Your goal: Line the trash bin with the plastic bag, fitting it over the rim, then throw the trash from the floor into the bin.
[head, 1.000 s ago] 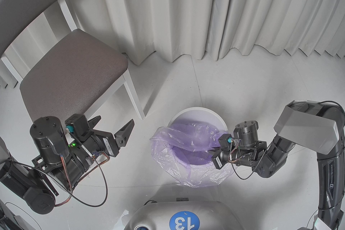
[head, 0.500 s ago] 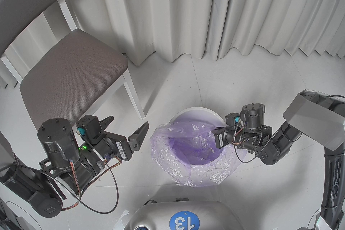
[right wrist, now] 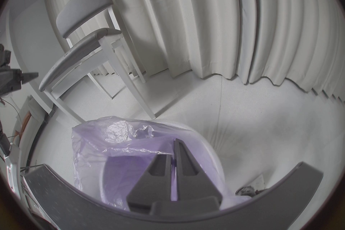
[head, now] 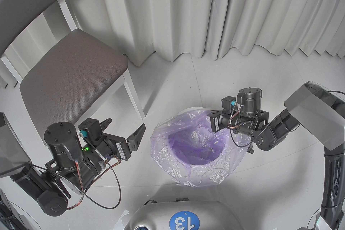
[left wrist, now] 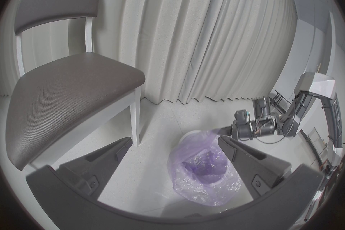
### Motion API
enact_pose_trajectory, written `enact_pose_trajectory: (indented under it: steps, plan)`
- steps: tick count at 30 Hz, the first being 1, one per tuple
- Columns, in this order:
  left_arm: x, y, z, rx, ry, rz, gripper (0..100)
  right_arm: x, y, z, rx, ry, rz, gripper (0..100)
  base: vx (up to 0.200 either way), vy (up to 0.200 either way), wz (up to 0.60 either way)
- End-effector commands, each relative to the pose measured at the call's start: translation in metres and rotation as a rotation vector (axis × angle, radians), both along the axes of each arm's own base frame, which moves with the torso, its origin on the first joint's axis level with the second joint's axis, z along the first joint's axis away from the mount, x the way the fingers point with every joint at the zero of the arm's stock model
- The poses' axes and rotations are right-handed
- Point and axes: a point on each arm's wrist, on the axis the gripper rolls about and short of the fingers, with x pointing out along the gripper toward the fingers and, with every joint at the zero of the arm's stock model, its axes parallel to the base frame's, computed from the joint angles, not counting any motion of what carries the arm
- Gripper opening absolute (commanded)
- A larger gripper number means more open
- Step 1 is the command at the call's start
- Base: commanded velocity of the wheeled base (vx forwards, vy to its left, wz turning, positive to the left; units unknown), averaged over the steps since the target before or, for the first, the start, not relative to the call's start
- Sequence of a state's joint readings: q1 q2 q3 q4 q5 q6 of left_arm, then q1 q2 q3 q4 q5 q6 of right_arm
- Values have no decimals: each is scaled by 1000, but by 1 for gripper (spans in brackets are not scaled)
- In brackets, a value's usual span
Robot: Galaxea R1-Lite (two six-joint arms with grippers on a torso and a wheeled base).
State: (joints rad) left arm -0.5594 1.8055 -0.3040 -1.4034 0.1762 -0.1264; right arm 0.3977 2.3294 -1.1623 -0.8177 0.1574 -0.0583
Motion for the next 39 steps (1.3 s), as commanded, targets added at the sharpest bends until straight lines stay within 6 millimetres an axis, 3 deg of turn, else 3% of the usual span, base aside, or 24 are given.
enact_pose_trajectory:
  steps: [1,6,10,21,30,39]
  plan:
    - [2,5,-16,27,53,23,100,20,4,7,4,-47,-3,0,0,0,0]
    - [0,8,-11,4,16,26,100,29,8,10,10,-58,-3,0,0,0,0]
    - [4,2,-9,9,3,21,100,41,11,1,20,-71,-9,0,0,0,0]
    - [4,-10,-9,25,-15,-28,100,65,-12,-23,22,-55,-72,0,0,0,0]
    - [-6,-23,-3,37,-58,-82,100,79,-28,-13,33,-70,-113,0,0,0,0]
    - [-10,-25,1,42,-74,-98,100,92,-24,-16,37,-60,-113,0,0,0,0]
